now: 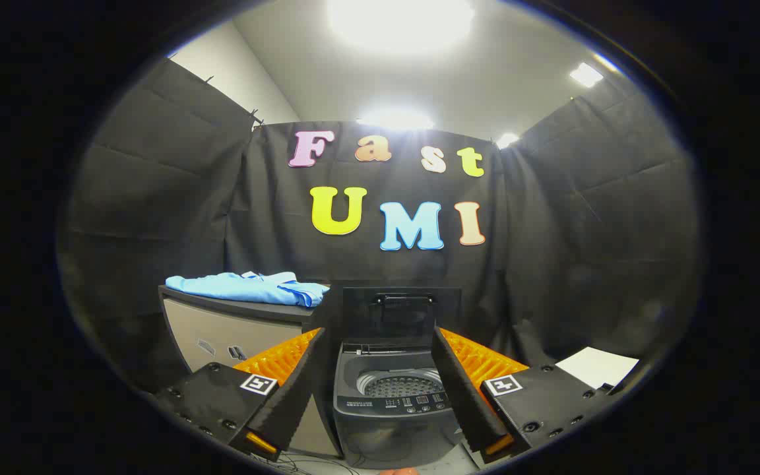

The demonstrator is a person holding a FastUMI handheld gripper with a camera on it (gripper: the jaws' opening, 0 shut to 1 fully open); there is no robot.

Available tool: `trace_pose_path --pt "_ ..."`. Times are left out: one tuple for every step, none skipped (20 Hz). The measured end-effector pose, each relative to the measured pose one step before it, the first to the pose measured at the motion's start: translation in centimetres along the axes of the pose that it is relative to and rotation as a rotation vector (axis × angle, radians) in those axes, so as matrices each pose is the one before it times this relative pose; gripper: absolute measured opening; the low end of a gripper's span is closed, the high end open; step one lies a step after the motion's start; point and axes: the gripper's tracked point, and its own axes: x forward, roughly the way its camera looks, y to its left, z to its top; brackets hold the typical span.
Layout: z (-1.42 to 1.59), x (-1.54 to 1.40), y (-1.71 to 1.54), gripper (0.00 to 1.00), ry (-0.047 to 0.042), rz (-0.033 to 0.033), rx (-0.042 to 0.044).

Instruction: Put the clothes into the washing machine and then close the washing machine lid.

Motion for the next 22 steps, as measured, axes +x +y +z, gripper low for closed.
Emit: trace_pose_path --pt "0.071 -0.081 -0.073 0.98 0.00053 -0.00091 -0.00107" --pt "-0.061 -0.085 -0.034 0.98 -0.00055 -0.00010 -0.00038" --pt "-0.001 -0.022 0.004 0.98 0.00262 0.00037 -0.00125" --pt "-0.211 0.051 0.053 0.98 0.00292 0.00057 -0.00314" --pt "-0.054 -0.060 0.085 0.98 0.00142 0.00225 -0.00236" --pt "-0.017 0.037 0.105 0.98 -0.00049 0.00179 -0.00163" --pt "0.004 -0.051 0.023 0.98 0.00208 0.00145 -0.00059" --pt "-0.216 0.017 0.107 0.98 0.00090 0.00240 0.00097" --pt "0.050 0.004 0.015 0.98 -0.00005 -0.00106 0.00277" --pt "0.087 -0.022 -0.168 0.98 -0.00264 -0.00416 0.00296" --pt "0.196 0.093 -0.125 0.98 -0.00404 -0.00235 0.00370" --pt "-0.078 0.111 0.025 0.98 0.00009 -0.00242 0.00122" --pt "-0.020 0.058 -0.023 0.98 0.00144 -0.00121 0.00019" --pt "-0.043 0.020 -0.005 0.98 -0.00203 -0.00244 -0.00067" --pt "0.103 -0.048 -0.047 0.98 -0.00207 -0.00003 -0.00217" --pt "0.072 0.043 0.086 0.98 -0.00484 0.00360 -0.00170" --pt "0.115 0.066 0.031 0.98 -0.00506 0.00194 -0.00201" --pt "0.077 0.031 -0.149 0.98 -0.00484 -0.00219 -0.00317" --pt "0.099 0.059 -0.015 0.98 -0.00275 0.00003 -0.00130" --pt "-0.053 0.117 -0.039 0.98 -0.00065 -0.00022 -0.00068" --pt "0.008 0.067 -0.078 0.98 -0.00002 -0.00133 -0.00001" --pt "-0.022 -0.023 0.001 0.98 0.00089 -0.00015 0.00144"
